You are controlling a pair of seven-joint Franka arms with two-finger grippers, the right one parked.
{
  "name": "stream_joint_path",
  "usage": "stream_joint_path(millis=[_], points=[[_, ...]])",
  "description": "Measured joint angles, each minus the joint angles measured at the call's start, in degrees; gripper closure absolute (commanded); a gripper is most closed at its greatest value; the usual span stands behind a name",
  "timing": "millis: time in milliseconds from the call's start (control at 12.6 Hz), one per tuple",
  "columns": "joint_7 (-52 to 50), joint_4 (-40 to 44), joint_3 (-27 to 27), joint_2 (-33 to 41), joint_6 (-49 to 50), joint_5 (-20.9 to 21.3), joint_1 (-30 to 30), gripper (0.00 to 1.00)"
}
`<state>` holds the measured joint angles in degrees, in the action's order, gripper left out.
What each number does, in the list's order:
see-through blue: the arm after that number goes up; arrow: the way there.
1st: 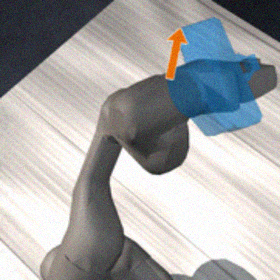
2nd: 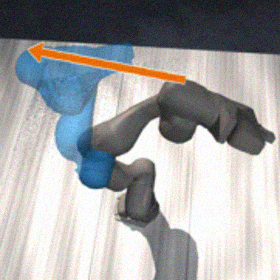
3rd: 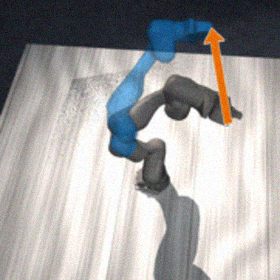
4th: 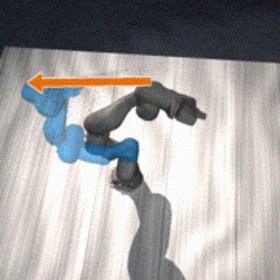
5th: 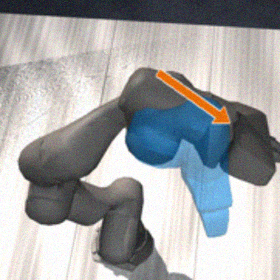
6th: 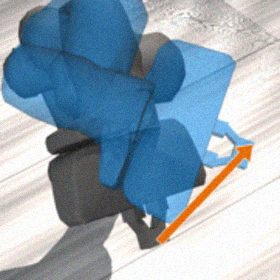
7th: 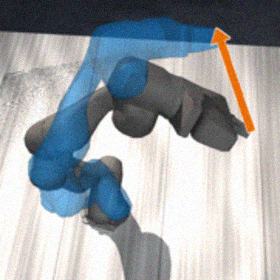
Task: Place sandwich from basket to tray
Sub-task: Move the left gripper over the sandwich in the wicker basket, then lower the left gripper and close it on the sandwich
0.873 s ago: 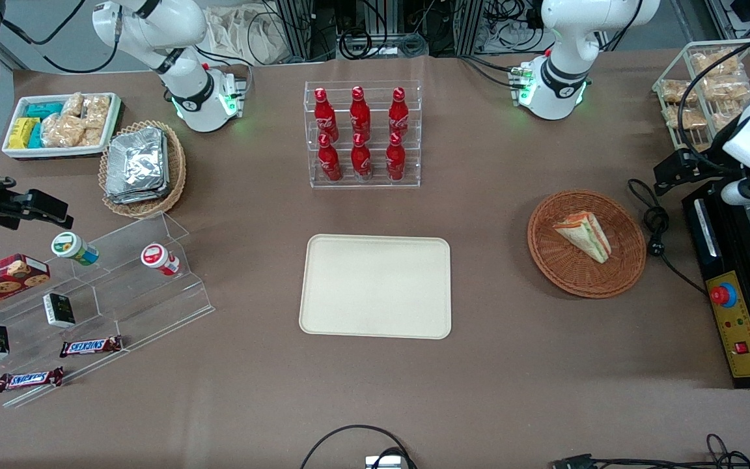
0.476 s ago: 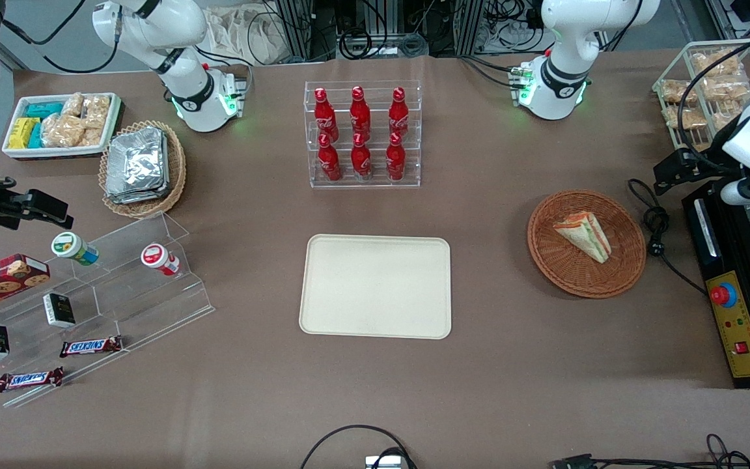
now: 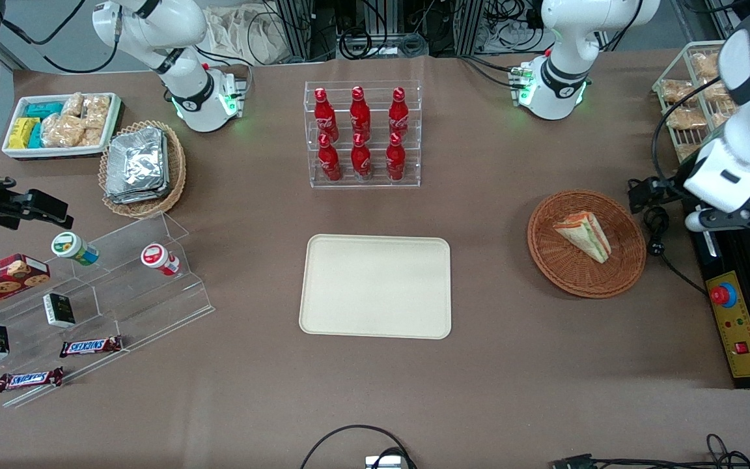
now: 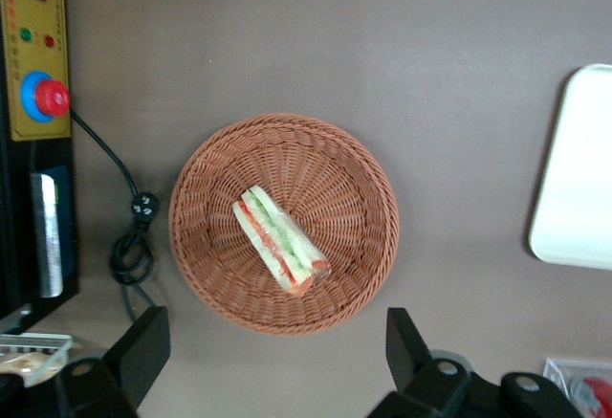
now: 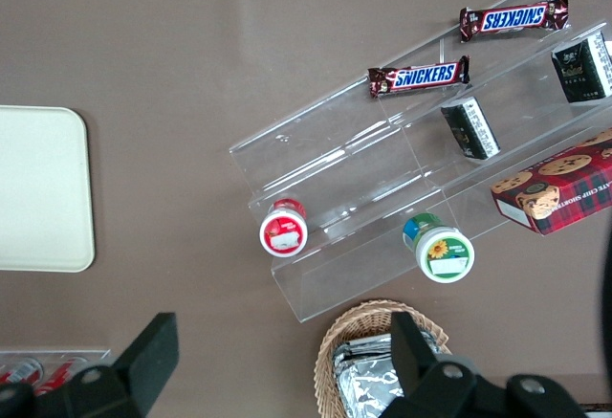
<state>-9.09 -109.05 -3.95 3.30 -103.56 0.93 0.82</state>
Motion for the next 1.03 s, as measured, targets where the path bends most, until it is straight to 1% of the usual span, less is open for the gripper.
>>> stream_joint_path(millis=[317, 635, 873, 1032], points=[[-8.74, -15.62, -0.12, 3.33, -14.76, 0.01, -0.09, 0.0], [-15.73, -25.63, -0.1, 4.41, -25.74, 0.02, -0.09, 0.0], [-18.07, -33.72, -0.03, 4.37, -35.92, 0.01, -0.07, 0.0], [-18.97, -37.38, 0.06, 4.16, -40.95, 0.01, 0.0, 0.0]])
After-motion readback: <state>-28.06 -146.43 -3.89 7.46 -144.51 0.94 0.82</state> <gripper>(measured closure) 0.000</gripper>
